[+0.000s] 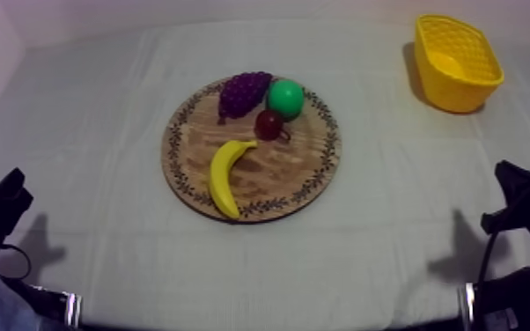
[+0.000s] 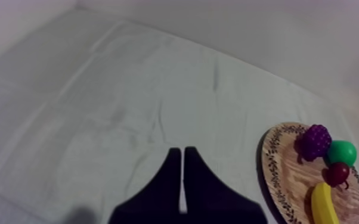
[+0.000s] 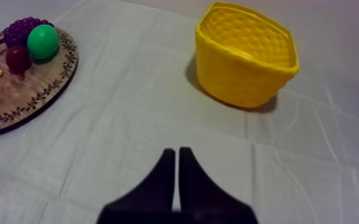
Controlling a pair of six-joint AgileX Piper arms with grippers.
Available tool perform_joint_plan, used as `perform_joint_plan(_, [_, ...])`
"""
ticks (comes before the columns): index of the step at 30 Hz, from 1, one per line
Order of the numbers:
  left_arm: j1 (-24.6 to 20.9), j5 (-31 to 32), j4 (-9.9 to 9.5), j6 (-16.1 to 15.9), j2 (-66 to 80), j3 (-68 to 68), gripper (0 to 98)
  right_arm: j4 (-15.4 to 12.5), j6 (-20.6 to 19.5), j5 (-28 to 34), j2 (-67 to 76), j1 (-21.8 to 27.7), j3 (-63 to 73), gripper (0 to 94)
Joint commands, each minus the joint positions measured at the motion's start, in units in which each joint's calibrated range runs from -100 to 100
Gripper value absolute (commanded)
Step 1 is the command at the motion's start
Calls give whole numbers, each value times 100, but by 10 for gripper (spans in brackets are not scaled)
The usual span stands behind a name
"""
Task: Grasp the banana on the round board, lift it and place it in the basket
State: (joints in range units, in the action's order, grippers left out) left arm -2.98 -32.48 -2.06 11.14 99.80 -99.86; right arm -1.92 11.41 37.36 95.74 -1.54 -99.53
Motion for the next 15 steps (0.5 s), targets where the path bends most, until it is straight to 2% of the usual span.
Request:
perform_joint_plan(1, [-3,-2,-1,2,3,-3,1,-1,-1,-3,1,1,-2,2])
perform_joint_plan(15, [-3,-2,-1,2,3,-3,1,4,-91,24,1,1,-2,2])
